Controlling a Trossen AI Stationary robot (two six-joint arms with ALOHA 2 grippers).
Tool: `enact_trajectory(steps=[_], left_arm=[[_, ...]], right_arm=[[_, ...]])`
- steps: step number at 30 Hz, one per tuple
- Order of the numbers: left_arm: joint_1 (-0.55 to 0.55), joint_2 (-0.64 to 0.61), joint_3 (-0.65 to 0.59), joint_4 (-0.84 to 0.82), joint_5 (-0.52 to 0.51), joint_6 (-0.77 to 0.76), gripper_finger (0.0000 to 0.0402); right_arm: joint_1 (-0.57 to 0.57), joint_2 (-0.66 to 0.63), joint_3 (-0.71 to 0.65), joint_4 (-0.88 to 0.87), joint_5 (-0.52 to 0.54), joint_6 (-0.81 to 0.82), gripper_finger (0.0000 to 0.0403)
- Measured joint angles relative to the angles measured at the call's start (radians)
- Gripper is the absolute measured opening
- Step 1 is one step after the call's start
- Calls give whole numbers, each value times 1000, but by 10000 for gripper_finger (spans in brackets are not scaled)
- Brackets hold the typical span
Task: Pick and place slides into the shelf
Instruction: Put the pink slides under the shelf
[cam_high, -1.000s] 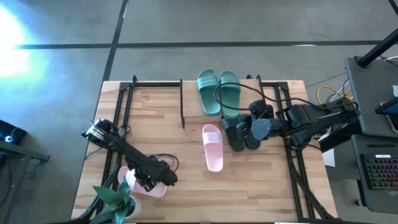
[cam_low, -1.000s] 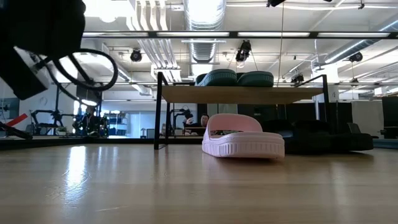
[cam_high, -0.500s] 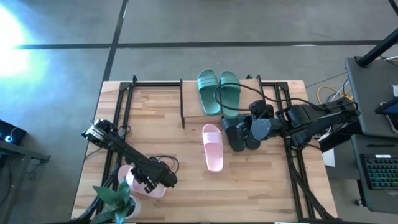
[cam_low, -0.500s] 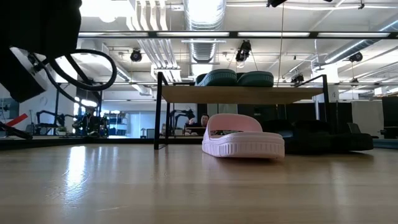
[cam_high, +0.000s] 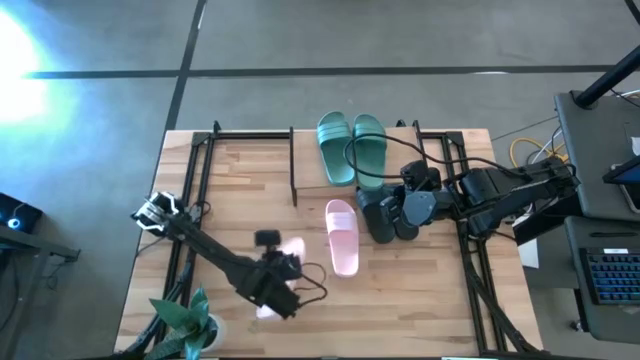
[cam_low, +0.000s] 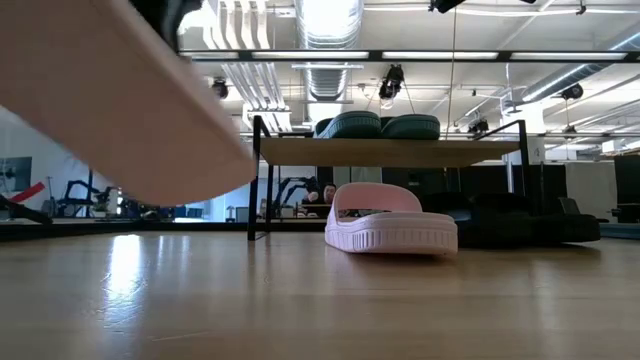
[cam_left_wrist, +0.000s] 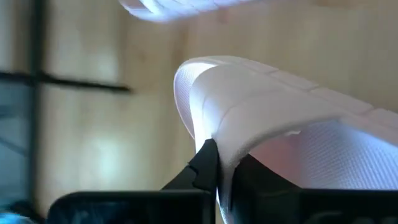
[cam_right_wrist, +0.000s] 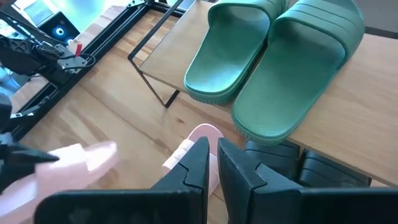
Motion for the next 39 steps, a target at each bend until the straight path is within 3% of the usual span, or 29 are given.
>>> enact_trajectory(steps=[3,13,18,27,32,39], left_arm=[[51,15,-16,21,-84,81,1],[226,185,7,121,-121,247,0],[250,250,40,213,-143,347,0],[260,293,102,298,-199,351,3],[260,282,132,320,-168,350,37],[267,262,135,343,-110,352,125]], right_arm=[[0,0,0,0,1,0,27],[0,0,0,-4,-4,31,27],[0,0,0,-10,-5,50,27],[0,0,0,-12,-6,53,27],[0,0,0,-11,-11,53,27],[0,0,0,-11,-32,65,27]])
